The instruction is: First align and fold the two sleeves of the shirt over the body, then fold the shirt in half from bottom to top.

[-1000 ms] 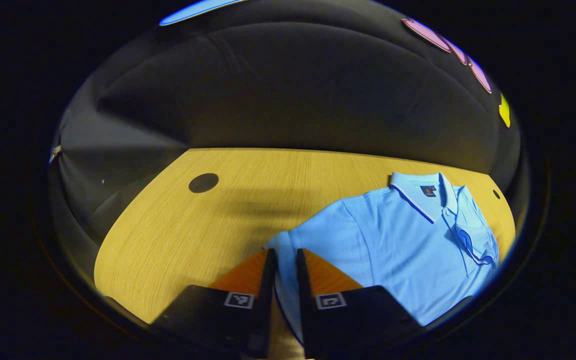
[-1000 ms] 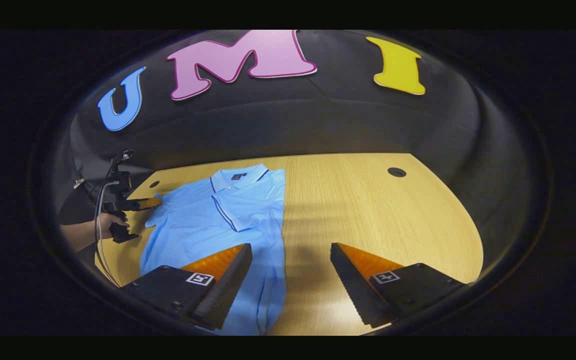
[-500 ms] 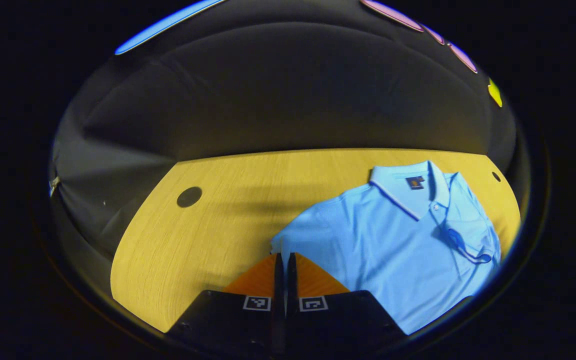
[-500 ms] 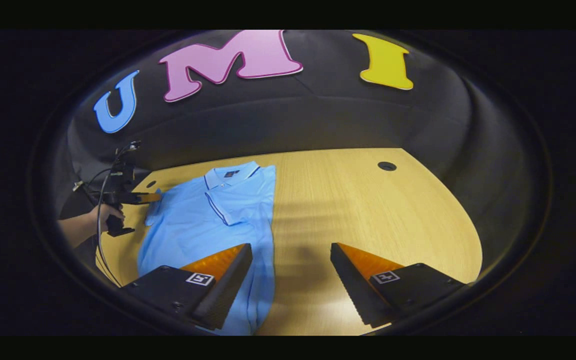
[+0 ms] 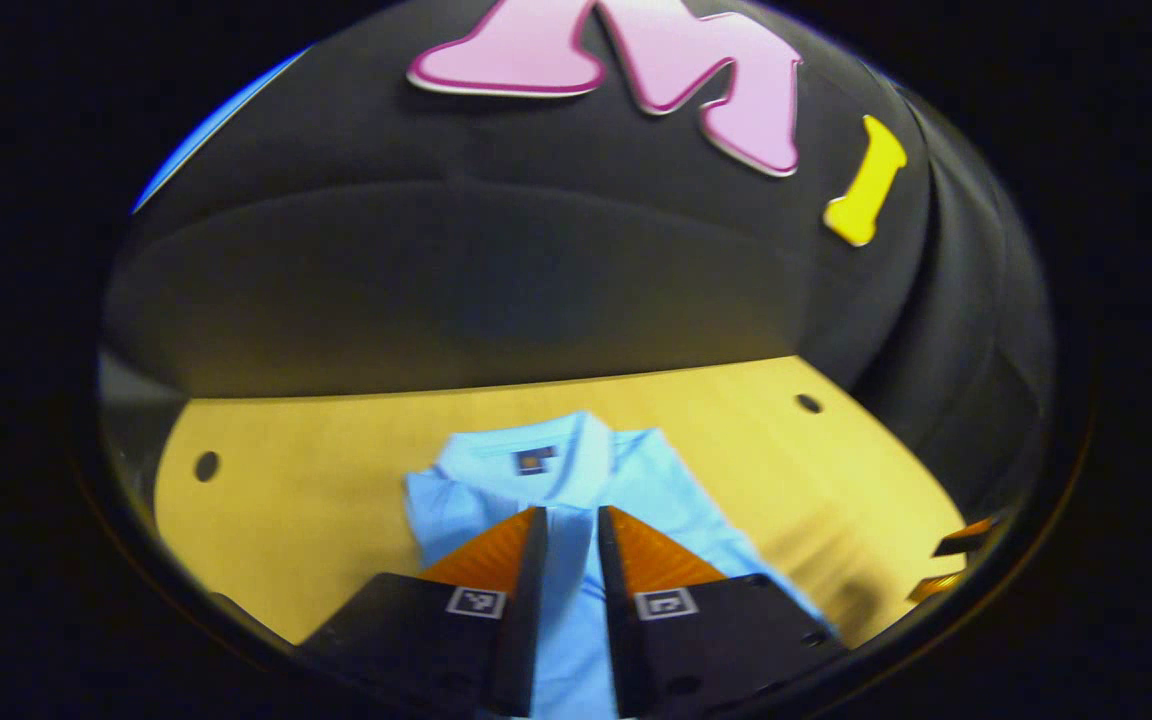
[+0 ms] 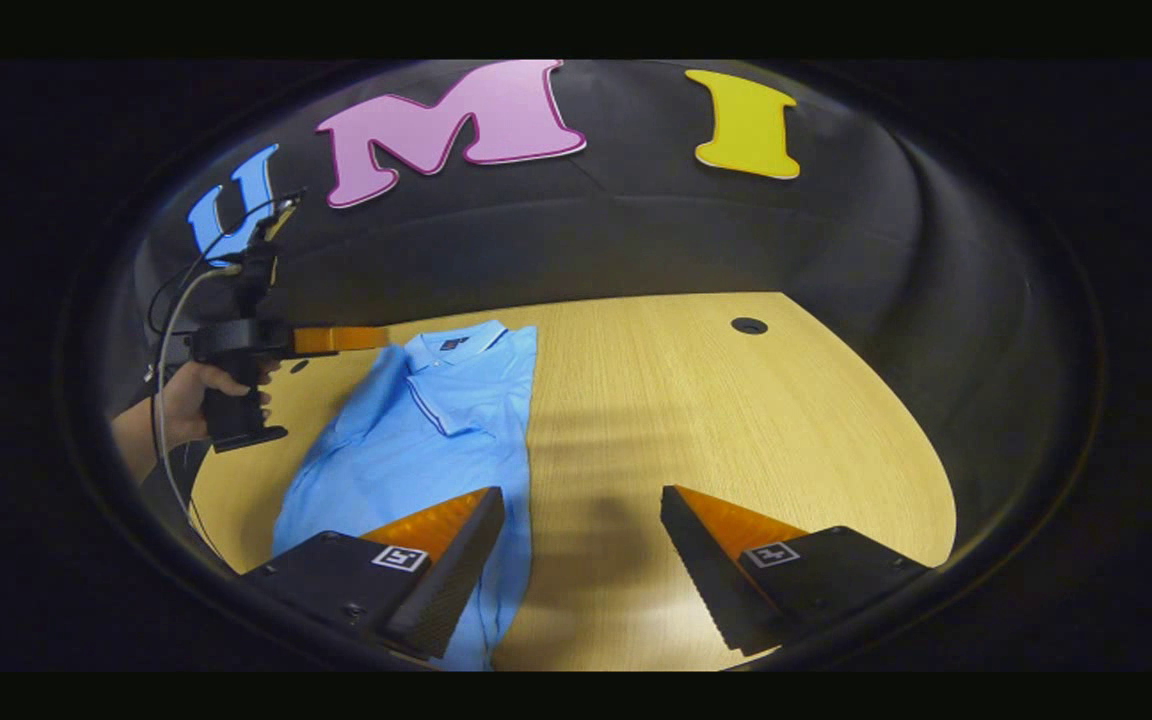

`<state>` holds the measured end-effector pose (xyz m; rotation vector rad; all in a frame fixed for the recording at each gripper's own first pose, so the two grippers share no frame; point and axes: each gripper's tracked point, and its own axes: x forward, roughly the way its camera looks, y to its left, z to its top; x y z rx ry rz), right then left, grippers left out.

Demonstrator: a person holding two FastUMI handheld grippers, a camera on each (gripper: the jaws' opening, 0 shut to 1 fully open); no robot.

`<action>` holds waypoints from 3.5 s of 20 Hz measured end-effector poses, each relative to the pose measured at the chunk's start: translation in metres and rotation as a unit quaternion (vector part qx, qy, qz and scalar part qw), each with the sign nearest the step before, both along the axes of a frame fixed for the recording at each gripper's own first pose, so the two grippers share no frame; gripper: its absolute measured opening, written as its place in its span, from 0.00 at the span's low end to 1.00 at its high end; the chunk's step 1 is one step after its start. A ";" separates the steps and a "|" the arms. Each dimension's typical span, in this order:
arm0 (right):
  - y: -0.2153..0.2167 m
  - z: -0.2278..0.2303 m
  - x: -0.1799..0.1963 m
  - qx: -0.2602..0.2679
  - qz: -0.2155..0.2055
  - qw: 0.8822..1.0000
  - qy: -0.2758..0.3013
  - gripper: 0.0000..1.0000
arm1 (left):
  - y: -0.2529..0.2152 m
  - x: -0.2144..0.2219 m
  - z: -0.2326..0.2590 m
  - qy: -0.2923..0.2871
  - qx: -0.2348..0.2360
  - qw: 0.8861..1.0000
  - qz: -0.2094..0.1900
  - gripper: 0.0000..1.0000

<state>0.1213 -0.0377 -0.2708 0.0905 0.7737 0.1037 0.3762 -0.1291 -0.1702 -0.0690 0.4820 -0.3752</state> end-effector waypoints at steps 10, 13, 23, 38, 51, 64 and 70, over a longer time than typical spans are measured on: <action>0.017 0.009 -0.071 0.015 -0.002 1.000 0.007 0.98 | 0.032 -0.109 0.036 -0.039 -0.012 0.998 0.037 0.96; 0.026 0.009 -0.099 0.016 0.004 1.000 0.013 0.98 | 0.059 -0.172 0.019 -0.026 0.012 0.998 0.061 0.96; 0.063 -0.036 -0.195 0.021 0.025 0.996 0.084 0.98 | 0.099 -0.357 -0.087 0.058 0.086 0.990 0.097 0.97; 0.076 -0.078 -0.225 -0.059 0.058 0.990 0.113 0.97 | 0.092 -0.404 -0.168 0.129 0.108 0.974 0.149 0.94; 0.087 -0.077 -0.220 0.008 0.121 0.974 0.194 0.12 | 0.064 -0.398 -0.166 0.193 0.067 0.972 0.115 0.06; 0.100 0.031 -0.051 0.032 0.141 0.987 0.073 0.04 | 0.077 -0.271 -0.022 0.132 0.010 0.982 0.133 0.06; 0.120 0.065 0.096 0.032 0.149 0.988 0.002 0.06 | 0.099 -0.134 0.046 0.075 0.022 0.988 0.136 0.06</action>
